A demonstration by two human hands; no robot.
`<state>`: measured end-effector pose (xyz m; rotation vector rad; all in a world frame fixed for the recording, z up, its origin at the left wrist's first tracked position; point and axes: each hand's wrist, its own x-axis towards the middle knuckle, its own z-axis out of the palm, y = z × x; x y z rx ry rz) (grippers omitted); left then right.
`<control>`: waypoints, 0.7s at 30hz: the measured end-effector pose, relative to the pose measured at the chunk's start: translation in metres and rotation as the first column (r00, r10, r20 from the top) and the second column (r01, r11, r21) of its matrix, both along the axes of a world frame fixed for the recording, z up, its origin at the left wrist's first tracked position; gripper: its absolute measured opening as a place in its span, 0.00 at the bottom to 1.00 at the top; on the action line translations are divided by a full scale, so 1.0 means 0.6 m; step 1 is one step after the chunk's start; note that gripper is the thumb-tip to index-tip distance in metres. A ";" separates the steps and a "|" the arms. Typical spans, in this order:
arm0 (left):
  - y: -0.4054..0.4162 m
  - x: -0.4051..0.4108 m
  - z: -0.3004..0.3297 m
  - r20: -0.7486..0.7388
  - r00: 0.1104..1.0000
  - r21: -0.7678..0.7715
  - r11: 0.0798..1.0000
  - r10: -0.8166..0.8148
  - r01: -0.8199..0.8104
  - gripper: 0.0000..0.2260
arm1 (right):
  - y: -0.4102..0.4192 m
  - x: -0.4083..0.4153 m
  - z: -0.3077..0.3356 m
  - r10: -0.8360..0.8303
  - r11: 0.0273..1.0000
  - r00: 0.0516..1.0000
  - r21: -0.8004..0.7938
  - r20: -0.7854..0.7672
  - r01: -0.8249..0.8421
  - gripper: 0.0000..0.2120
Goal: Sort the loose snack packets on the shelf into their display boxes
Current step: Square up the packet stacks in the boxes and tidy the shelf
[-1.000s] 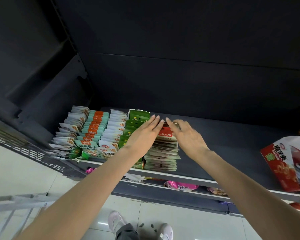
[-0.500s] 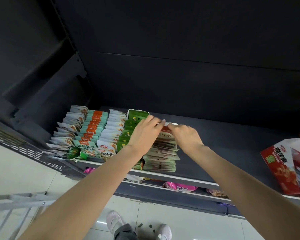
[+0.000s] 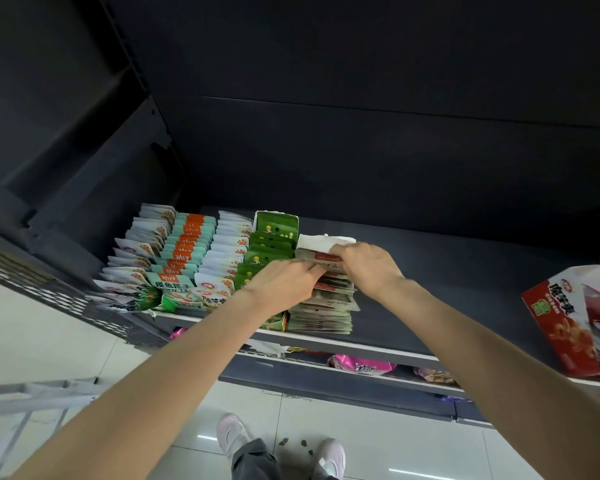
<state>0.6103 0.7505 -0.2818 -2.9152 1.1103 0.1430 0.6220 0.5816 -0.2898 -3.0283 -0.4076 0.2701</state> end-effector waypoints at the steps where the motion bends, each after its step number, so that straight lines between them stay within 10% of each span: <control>1: -0.001 0.002 -0.003 0.000 0.999 0.046 0.998 0.034 -0.034 0.17 | 0.002 -0.003 0.002 0.000 1.000 1.000 -0.008 -0.011 0.000 0.15; 9: -0.002 0.019 0.024 0.012 0.987 -0.017 0.987 0.163 -0.163 0.14 | -0.009 0.037 0.047 -0.006 0.963 0.976 0.262 -0.217 0.064 0.11; 14: -0.003 0.023 0.014 -0.146 0.977 -0.031 0.986 0.155 -0.161 0.15 | 0.004 0.035 0.030 0.052 0.996 0.930 0.081 -0.363 -0.024 0.18; 21: 0.000 -0.005 -0.003 -0.102 0.923 -0.386 0.841 0.370 -0.380 0.20 | -0.023 -0.040 0.051 -0.112 0.846 0.954 0.477 -0.278 0.238 0.25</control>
